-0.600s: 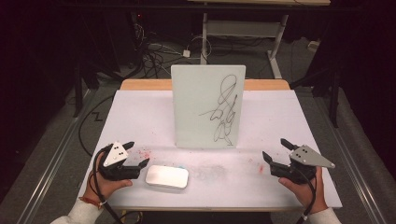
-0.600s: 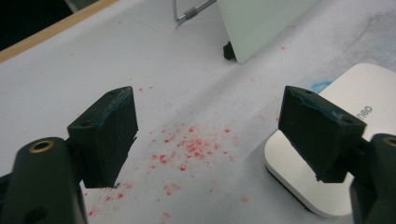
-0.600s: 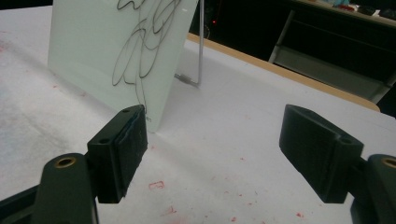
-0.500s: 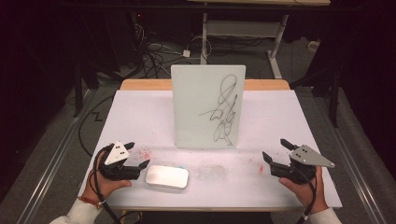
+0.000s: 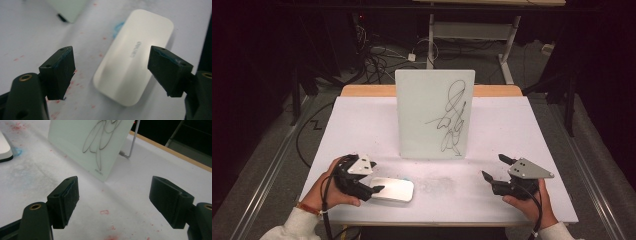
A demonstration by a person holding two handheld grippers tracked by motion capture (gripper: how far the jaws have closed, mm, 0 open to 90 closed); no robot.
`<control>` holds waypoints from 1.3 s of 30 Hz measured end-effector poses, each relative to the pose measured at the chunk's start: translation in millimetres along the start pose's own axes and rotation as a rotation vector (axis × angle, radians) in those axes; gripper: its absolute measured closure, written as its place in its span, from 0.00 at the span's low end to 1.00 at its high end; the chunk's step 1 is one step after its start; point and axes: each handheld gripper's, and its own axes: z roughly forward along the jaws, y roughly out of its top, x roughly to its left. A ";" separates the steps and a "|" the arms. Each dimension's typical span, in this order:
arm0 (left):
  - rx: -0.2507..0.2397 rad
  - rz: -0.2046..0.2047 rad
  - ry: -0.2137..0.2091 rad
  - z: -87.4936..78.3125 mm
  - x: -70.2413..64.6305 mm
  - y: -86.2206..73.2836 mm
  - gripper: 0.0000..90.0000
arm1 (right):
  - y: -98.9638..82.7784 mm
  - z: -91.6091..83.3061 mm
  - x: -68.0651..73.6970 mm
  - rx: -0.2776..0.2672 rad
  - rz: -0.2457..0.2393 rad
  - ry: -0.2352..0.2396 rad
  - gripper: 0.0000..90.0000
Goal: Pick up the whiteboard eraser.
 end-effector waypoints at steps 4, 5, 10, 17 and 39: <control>0.082 0.060 -0.067 23.5 -6.3 17.3 0.22 | -0.9 1.8 3.4 0.015 -0.017 0.021 0.28; 0.104 0.073 -0.082 28.4 -7.3 20.6 0.22 | -0.8 2.0 3.6 0.014 -0.022 0.027 0.28; 0.152 0.112 -0.157 41.6 -3.7 30.2 0.16 | -1.0 3.6 5.3 0.028 -0.037 0.051 0.28; 0.199 0.153 -0.227 57.8 -1.3 36.9 0.16 | -2.8 7.6 7.2 0.058 -0.057 0.074 0.29; -0.002 0.132 -0.042 26.3 -3.2 31.9 0.31 | -1.0 3.6 6.5 0.028 -0.059 0.090 0.32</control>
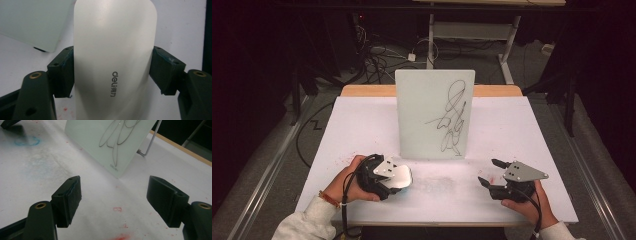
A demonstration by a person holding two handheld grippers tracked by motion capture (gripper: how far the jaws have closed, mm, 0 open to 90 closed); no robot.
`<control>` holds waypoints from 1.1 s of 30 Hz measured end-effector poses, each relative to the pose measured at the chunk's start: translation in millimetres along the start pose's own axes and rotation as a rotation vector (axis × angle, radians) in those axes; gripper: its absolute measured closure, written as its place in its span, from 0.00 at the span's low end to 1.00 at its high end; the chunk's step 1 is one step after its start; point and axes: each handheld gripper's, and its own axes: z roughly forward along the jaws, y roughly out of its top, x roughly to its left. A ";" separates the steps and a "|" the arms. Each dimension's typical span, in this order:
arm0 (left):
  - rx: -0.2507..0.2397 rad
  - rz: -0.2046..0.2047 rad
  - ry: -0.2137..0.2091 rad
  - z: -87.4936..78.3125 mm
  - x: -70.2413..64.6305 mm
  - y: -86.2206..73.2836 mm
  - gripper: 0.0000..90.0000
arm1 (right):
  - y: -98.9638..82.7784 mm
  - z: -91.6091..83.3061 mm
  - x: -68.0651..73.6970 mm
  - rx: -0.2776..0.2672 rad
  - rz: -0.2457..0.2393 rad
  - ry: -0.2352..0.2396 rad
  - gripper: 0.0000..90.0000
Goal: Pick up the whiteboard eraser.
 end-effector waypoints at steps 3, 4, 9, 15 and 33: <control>-0.038 -0.025 0.043 -2.7 -0.4 -0.3 0.31 | 0.5 0.3 -1.4 -0.003 0.001 -0.016 0.32; -0.052 -0.036 0.062 -3.5 -0.6 0.2 0.31 | 0.5 0.3 -1.9 -0.004 0.003 -0.021 0.32; -0.117 -0.085 0.119 -6.2 -0.2 4.3 0.31 | 0.1 0.8 -3.8 -0.004 0.007 -0.032 0.32; -0.174 -0.139 0.176 -10.2 0.4 4.5 0.31 | 0.4 -0.1 -4.0 -0.007 0.009 -0.047 0.32; -0.261 -0.187 0.281 -15.2 -3.1 13.9 0.31 | 3.5 4.1 -3.5 -0.014 0.001 -0.042 0.31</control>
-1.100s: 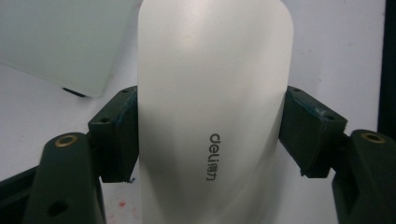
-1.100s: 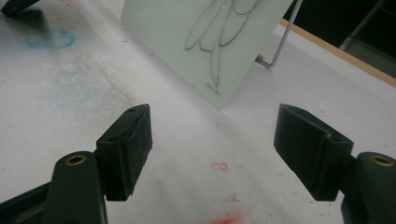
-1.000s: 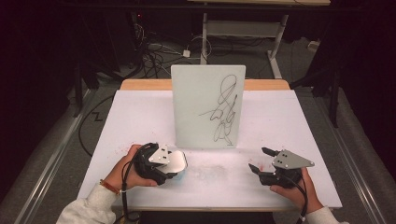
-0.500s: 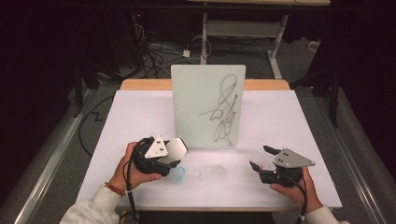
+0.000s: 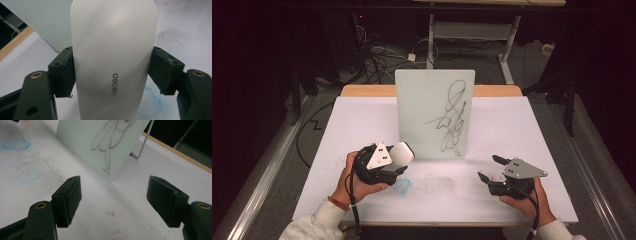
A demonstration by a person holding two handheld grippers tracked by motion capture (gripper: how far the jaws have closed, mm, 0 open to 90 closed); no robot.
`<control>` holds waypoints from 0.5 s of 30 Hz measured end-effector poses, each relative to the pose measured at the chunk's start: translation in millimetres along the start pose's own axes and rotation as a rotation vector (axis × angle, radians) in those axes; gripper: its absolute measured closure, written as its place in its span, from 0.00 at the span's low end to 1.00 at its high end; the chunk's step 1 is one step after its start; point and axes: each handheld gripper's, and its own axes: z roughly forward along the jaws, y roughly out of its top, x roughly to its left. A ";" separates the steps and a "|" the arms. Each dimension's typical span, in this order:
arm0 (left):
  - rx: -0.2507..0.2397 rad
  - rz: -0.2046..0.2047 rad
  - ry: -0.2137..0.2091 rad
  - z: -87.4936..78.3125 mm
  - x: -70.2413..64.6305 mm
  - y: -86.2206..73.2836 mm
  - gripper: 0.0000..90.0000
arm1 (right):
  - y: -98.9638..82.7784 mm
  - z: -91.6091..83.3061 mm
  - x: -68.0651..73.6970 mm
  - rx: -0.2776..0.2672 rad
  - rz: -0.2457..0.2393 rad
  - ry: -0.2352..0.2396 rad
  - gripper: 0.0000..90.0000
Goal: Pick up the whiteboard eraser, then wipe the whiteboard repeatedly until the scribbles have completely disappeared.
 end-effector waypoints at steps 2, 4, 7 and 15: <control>-0.018 0.000 0.008 1.1 -1.0 4.7 0.31 | 0.3 0.1 0.2 0.001 0.001 -0.004 0.31; -0.035 0.005 0.033 2.5 -2.4 10.9 0.31 | 0.1 0.1 0.7 0.001 -0.001 -0.007 0.31; -0.043 0.022 0.075 7.3 -3.8 21.1 0.32 | 0.4 0.6 0.3 0.003 -0.001 -0.013 0.31; -0.070 0.046 0.149 25.0 -3.2 48.1 0.32 | -1.7 1.0 0.6 0.009 0.004 -0.018 0.31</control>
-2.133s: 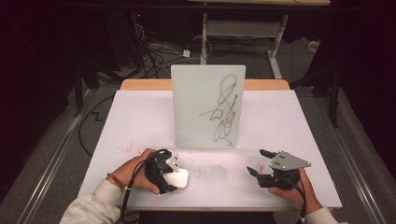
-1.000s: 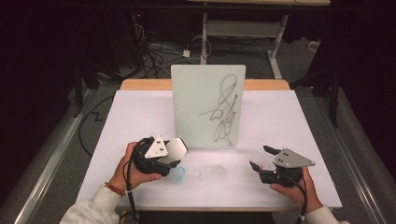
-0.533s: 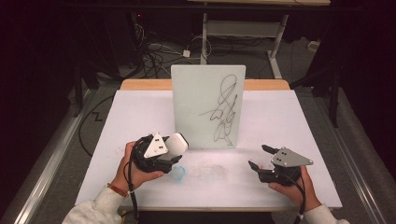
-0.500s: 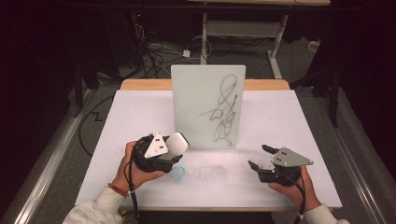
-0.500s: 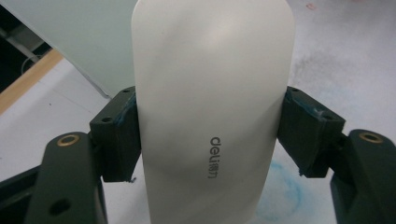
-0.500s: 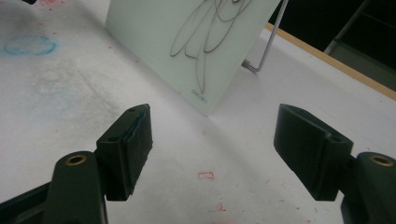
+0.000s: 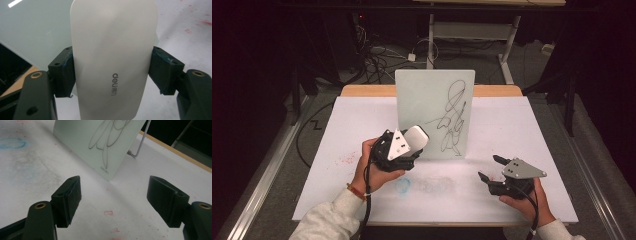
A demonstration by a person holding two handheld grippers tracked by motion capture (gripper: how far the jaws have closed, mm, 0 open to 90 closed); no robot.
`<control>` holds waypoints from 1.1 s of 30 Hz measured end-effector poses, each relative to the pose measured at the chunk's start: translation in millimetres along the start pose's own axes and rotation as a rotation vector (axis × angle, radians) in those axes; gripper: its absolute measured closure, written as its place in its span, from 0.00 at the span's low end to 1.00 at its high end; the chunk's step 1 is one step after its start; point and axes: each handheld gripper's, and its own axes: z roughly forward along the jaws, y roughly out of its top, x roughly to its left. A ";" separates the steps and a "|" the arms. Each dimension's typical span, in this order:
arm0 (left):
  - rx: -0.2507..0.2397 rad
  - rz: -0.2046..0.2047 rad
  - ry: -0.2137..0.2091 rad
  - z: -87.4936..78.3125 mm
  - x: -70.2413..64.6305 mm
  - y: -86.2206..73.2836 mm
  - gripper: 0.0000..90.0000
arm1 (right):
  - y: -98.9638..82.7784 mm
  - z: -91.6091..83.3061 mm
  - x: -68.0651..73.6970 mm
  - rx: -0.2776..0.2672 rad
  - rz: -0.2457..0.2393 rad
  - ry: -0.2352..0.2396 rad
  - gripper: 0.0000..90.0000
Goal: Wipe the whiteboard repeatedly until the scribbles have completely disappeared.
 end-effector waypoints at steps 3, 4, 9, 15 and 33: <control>-0.004 0.022 0.044 9.7 -0.9 14.2 0.32 | -1.5 -1.9 1.7 0.008 -0.009 -0.011 0.31; -0.010 0.025 0.054 13.1 -0.9 19.6 0.32 | -1.1 -2.8 1.8 0.007 -0.010 -0.016 0.31; -0.020 0.083 0.106 32.9 -5.1 42.6 0.32 | -0.3 -4.5 1.9 0.004 -0.012 -0.037 0.31; -0.017 0.080 0.129 60.7 -13.8 50.0 0.32 | -3.5 -3.5 3.5 0.025 -0.044 -0.043 0.31; 0.019 0.126 0.201 101.5 -61.5 20.6 0.32 | -3.1 -1.2 11.3 0.056 -0.116 -0.070 0.32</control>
